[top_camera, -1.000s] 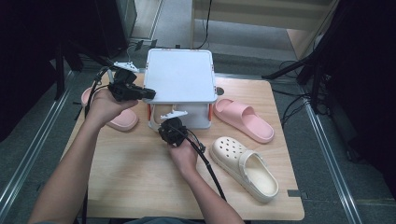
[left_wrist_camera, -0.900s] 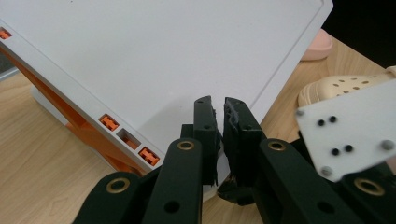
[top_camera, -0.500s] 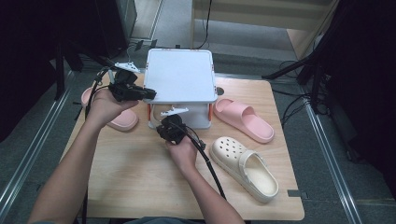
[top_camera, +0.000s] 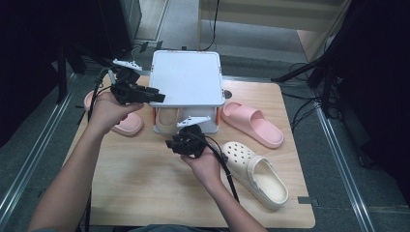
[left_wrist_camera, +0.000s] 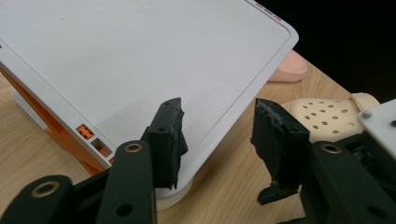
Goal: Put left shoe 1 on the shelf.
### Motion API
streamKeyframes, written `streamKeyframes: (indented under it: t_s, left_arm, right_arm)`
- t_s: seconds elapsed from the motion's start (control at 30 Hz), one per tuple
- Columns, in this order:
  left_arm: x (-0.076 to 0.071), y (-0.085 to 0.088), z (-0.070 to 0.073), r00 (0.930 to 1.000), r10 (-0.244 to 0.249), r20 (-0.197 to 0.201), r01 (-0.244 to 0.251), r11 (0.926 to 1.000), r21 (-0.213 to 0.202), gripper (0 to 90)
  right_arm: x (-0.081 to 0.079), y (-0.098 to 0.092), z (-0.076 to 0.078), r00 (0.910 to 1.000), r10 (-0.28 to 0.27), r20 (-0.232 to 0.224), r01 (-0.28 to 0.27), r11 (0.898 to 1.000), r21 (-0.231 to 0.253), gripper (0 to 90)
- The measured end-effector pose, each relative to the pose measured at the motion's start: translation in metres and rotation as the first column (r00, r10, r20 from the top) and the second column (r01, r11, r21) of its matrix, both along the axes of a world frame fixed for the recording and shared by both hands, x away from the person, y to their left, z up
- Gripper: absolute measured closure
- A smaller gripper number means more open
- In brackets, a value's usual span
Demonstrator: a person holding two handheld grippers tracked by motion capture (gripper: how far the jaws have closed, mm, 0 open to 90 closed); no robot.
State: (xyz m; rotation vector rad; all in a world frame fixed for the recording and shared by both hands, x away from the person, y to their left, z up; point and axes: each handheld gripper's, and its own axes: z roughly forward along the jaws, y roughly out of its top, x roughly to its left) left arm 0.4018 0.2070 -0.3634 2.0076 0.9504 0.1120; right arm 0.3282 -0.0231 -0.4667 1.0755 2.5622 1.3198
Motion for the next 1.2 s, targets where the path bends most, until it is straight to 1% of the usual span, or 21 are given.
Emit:
streamKeyframes:
  t_s: [0.07, 0.13, 0.17, 0.23, 0.27, 0.3, 0.33, 0.37, 0.43, 0.47, 0.5, 0.53, 0.57, 0.63, 0.67, 0.77, 0.83, 0.97, 1.07, 1.1, 1.2]
  left_arm:
    - [-0.003, -0.002, 0.001, 1.0, -0.003, 0.005, 0.003, 0.9999, 0.015, 48.8]
    - [-0.005, -0.003, 0.002, 1.0, -0.006, 0.006, 0.006, 0.9997, 0.023, 47.8]
    - [-0.009, -0.005, 0.002, 0.9999, -0.013, 0.011, 0.013, 0.9997, 0.019, 46.0]
    - [-0.015, -0.006, 0.001, 0.9996, -0.016, 0.023, 0.016, 0.9998, -0.008, 44.9]
    - [-0.017, -0.007, 0.0, 0.9996, -0.017, 0.021, 0.017, 0.9998, -0.008, 44.6]
    - [-0.019, -0.008, 0.0, 0.9997, -0.017, 0.016, 0.017, 0.9998, 0.005, 44.4]
    - [-0.019, -0.008, 0.0, 0.9997, -0.017, 0.016, 0.017, 0.9998, 0.005, 44.0]
    - [-0.023, -0.009, -0.002, 0.9996, -0.013, 0.025, 0.013, 0.9998, 0.012, 43.8]
    - [-0.029, -0.009, -0.003, 0.9997, -0.007, 0.025, 0.006, 0.9999, 0.011, 43.7]
    - [-0.031, -0.01, -0.003, 0.9996, -0.009, 0.028, 0.009, 0.9998, 0.016, 43.6]
    - [-0.031, -0.01, -0.003, 0.9996, -0.009, 0.028, 0.009, 0.9998, 0.016, 43.6]
    - [-0.036, -0.01, -0.004, 0.9994, -0.011, 0.033, 0.01, 0.9997, 0.023, 43.5]
    - [-0.039, -0.011, -0.004, 0.9993, -0.01, 0.037, 0.009, 0.9997, 0.021, 43.3]
    - [-0.044, -0.012, -0.004, 0.9989, -0.009, 0.046, 0.009, 0.9999, 0.012, 43.1]
    - [-0.046, -0.012, -0.004, 0.9987, -0.013, 0.05, 0.013, 0.9998, 0.016, 43.0]
    - [-0.053, -0.014, -0.005, 0.998, -0.018, 0.06, 0.018, 0.9998, 0.009, 42.5]
    - [-0.058, -0.016, -0.007, 0.9971, -0.03, 0.069, 0.028, 0.9994, 0.021, 42.1]
    - [-0.067, -0.019, -0.011, 0.9964, -0.041, 0.074, 0.039, 0.9987, 0.034, 41.4]
    - [-0.072, -0.02, -0.016, 0.9959, -0.048, 0.076, 0.046, 0.9983, 0.037, 41.0]
    - [-0.072, -0.02, -0.016, 0.9959, -0.048, 0.076, 0.046, 0.9983, 0.037, 40.9]
    - [-0.079, -0.021, -0.026, 0.9961, -0.052, 0.071, 0.05, 0.998, 0.038, 40.5]
  right_arm:
    - [-0.007, -0.009, 0.005, 0.9999, 0.01, 0.007, -0.01, 1.0, 0.01, 63.4]
    - [-0.009, -0.013, 0.007, 0.9998, 0.012, 0.017, -0.012, 1.0, 0.01, 62.8]
    - [-0.015, -0.022, 0.012, 0.9994, 0.021, 0.028, -0.022, 0.999, 0.024, 61.5]
    - [-0.02, -0.03, 0.016, 0.9989, 0.027, 0.038, -0.028, 0.999, 0.025, 60.5]
    - [-0.023, -0.034, 0.018, 0.9988, 0.028, 0.039, -0.029, 0.999, 0.028, 59.9]
    - [-0.026, -0.038, 0.02, 0.9989, 0.027, 0.037, -0.028, 0.999, 0.031, 59.6]
    - [-0.026, -0.038, 0.02, 0.9989, 0.027, 0.037, -0.028, 0.999, 0.031, 59.6]
    - [-0.031, -0.046, 0.024, 0.9986, 0.031, 0.043, -0.032, 0.999, 0.039, 58.9]
    - [-0.035, -0.053, 0.026, 0.998, 0.03, 0.055, -0.033, 0.999, 0.04, 58.7]
    - [-0.038, -0.059, 0.026, 0.9981, 0.031, 0.054, -0.033, 0.999, 0.037, 58.7]
    - [-0.038, -0.059, 0.026, 0.9981, 0.031, 0.054, -0.033, 0.999, 0.037, 58.7]
    - [-0.044, -0.068, 0.027, 0.9984, 0.025, 0.05, -0.027, 0.999, 0.037, 58.7]
    - [-0.046, -0.074, 0.028, 0.9986, 0.023, 0.049, -0.025, 0.999, 0.036, 58.6]
    - [-0.052, -0.085, 0.029, 0.9981, 0.016, 0.06, -0.018, 0.999, 0.03, 58.6]
    - [-0.054, -0.091, 0.029, 0.9978, 0.009, 0.065, -0.011, 1.0, 0.028, 58.6]
    - [-0.061, -0.11, 0.03, 0.9973, -0.019, 0.07, 0.016, 0.999, 0.038, 58.6]
    - [-0.064, -0.123, 0.031, 0.9962, -0.035, 0.079, 0.032, 0.999, 0.042, 58.6]
    - [-0.071, -0.145, 0.033, 0.9943, -0.07, 0.08, 0.065, 0.996, 0.059, 58.6]
    - [-0.075, -0.161, 0.037, 0.9907, -0.097, 0.095, 0.093, 0.995, 0.042, 58.6]
    - [-0.076, -0.166, 0.038, 0.9901, -0.108, 0.09, 0.105, 0.994, 0.042, 58.8]
    - [-0.078, -0.178, 0.04, 0.9877, -0.127, 0.092, 0.122, 0.991, 0.061, 59.1]
